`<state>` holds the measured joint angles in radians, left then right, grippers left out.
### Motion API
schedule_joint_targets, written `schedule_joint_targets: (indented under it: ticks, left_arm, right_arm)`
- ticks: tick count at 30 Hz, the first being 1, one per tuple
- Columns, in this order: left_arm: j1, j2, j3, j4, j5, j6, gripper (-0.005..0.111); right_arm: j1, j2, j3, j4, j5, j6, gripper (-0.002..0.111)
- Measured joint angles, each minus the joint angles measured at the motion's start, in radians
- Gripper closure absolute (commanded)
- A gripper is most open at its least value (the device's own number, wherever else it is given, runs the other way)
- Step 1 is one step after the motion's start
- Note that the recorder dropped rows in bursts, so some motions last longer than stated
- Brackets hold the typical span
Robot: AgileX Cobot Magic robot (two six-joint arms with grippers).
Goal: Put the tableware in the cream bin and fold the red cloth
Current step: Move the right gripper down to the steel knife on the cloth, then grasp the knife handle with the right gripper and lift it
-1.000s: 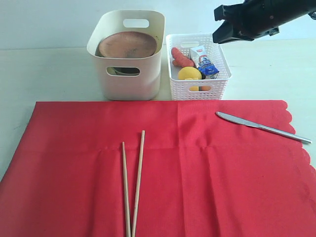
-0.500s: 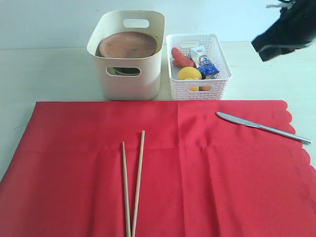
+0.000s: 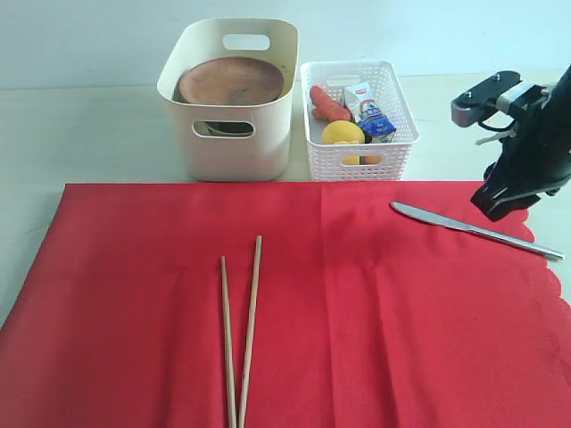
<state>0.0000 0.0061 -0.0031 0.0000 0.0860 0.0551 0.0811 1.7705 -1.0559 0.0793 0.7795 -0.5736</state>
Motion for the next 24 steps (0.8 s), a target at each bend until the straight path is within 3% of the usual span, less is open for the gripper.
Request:
schedule_joint_targets:
  ticks: [16, 19, 24]
  left_arm:
    - [0.000, 0.000, 0.000, 0.000, 0.000, 0.000, 0.104]
    - [0.000, 0.000, 0.000, 0.000, 0.000, 0.000, 0.104]
    - [0.000, 0.000, 0.000, 0.000, 0.000, 0.000, 0.104]
  right_arm:
    - [0.000, 0.181, 0.000, -0.066, -0.100, -0.040, 0.055]
    - [0.000, 0.189, -0.006, -0.068, -0.099, -0.043, 0.066]
    - [0.004, 0.194, -0.005, -0.055, -0.087, -0.043, 0.101]
